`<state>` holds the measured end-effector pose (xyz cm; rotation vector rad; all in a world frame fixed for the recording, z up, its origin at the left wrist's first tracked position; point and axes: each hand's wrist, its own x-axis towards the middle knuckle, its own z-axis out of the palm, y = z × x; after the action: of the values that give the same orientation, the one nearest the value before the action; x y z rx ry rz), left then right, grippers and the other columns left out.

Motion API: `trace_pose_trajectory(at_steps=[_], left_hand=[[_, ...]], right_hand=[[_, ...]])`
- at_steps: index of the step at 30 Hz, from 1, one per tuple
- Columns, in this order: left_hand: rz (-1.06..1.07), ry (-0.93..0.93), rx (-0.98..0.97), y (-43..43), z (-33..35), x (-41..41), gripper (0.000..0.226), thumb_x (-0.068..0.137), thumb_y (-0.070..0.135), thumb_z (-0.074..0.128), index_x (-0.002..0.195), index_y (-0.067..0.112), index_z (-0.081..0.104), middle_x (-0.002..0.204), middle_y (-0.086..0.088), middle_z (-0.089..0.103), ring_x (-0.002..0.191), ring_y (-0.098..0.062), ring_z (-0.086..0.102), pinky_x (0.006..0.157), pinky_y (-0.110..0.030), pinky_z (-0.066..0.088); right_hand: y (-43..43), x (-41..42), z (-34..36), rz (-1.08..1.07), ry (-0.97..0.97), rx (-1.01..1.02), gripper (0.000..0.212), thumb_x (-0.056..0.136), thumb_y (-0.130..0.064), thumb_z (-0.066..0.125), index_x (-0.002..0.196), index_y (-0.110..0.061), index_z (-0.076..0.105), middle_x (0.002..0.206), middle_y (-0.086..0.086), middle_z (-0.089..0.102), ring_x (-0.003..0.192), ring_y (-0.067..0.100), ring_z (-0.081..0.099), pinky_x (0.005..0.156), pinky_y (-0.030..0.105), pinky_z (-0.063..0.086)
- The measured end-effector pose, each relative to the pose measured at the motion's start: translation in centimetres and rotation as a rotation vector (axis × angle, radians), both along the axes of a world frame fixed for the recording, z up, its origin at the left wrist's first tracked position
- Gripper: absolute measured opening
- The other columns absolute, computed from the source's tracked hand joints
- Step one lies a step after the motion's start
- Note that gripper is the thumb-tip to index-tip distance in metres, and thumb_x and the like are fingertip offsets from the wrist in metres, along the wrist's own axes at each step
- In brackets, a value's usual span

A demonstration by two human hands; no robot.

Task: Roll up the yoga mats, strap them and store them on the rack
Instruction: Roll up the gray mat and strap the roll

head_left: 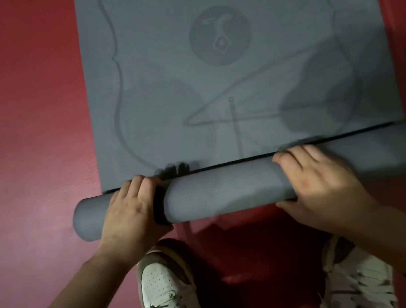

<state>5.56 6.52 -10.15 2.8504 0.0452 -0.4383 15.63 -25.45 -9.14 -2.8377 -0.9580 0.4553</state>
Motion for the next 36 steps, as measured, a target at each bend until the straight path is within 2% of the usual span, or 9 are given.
trace_pose_trajectory(at_steps=[3,6,8,12,16,20,23,30,36], left_hand=[[0.057,0.007,-0.016,0.1,0.3,0.2,0.093,0.034,0.036,0.098,0.115,0.018,0.055,0.11,-0.006,0.053,0.096,-0.03,0.051,0.081,-0.047,0.047],[0.1,-0.03,0.024,-0.3,0.8,0.2,0.091,0.035,0.036,0.098,0.118,0.019,0.063,0.113,-0.008,0.051,0.097,-0.03,0.043,0.084,-0.049,0.043],[0.077,-0.041,0.031,-0.4,1.1,0.1,0.089,0.038,0.033,0.098,0.118,0.017,0.065,0.108,-0.005,0.053,0.096,-0.028,0.046,0.083,-0.048,0.044],[0.095,-0.052,-0.005,-0.2,1.5,0.7,0.085,0.041,0.029,0.099,0.116,0.012,0.062,0.098,-0.004,0.06,0.089,-0.029,0.053,0.074,-0.046,0.048],[0.063,-0.04,0.03,-0.1,1.8,1.2,0.077,0.044,0.03,0.098,0.11,0.012,0.062,0.098,-0.005,0.061,0.088,-0.032,0.056,0.074,-0.046,0.047],[0.123,-0.052,0.066,-0.4,2.0,1.3,0.076,0.048,0.029,0.096,0.116,0.015,0.065,0.111,-0.009,0.056,0.098,-0.034,0.045,0.077,-0.051,0.047],[0.122,-0.073,0.053,-0.4,2.0,1.4,0.071,0.056,0.026,0.093,0.121,0.015,0.066,0.107,-0.008,0.055,0.094,-0.033,0.046,0.076,-0.05,0.048],[0.169,-0.089,0.007,0.0,2.2,2.0,0.066,0.061,0.018,0.091,0.12,0.012,0.06,0.106,-0.007,0.065,0.096,-0.034,0.055,0.077,-0.049,0.05],[0.101,-0.098,0.018,0.6,2.0,2.4,0.046,0.081,0.026,0.071,0.123,0.011,0.063,0.112,-0.009,0.065,0.104,-0.036,0.057,0.083,-0.051,0.05]], right_hand=[[-0.1,0.5,0.0,-0.018,-0.019,0.065,0.07,0.056,-0.045,0.075,0.117,-0.013,0.061,0.119,0.006,0.056,0.116,0.029,0.052,0.099,0.04,0.043],[0.0,1.1,0.1,-0.023,-0.039,0.064,0.075,0.051,-0.046,0.081,0.117,-0.015,0.064,0.115,0.004,0.055,0.11,0.029,0.05,0.094,0.038,0.036],[0.1,1.3,0.2,-0.002,-0.035,0.052,0.078,0.052,-0.048,0.082,0.12,-0.015,0.063,0.11,0.002,0.056,0.104,0.027,0.05,0.091,0.037,0.036],[0.3,1.3,0.2,0.003,-0.046,0.081,0.079,0.057,-0.045,0.079,0.126,-0.012,0.058,0.11,0.004,0.06,0.108,0.028,0.052,0.111,0.038,0.032],[0.4,1.5,0.3,-0.009,-0.013,0.097,0.068,0.059,-0.041,0.08,0.119,-0.014,0.06,0.116,0.006,0.061,0.112,0.029,0.052,0.115,0.042,0.028],[0.7,1.4,0.6,-0.087,0.009,0.094,0.063,0.062,-0.04,0.076,0.119,-0.017,0.062,0.129,0.009,0.049,0.117,0.03,0.043,0.102,0.044,0.039],[1.1,1.7,0.8,-0.07,-0.031,0.068,0.062,0.065,-0.042,0.072,0.121,-0.016,0.062,0.118,0.005,0.052,0.105,0.027,0.044,0.09,0.04,0.04],[1.9,2.1,1.4,-0.048,-0.075,0.042,0.054,0.069,-0.034,0.071,0.118,-0.014,0.06,0.106,0.006,0.059,0.099,0.029,0.051,0.085,0.04,0.045],[1.9,2.7,1.3,-0.03,-0.058,0.006,0.067,0.076,-0.049,0.065,0.133,-0.015,0.055,0.128,0.004,0.057,0.118,0.027,0.049,0.095,0.037,0.045]])
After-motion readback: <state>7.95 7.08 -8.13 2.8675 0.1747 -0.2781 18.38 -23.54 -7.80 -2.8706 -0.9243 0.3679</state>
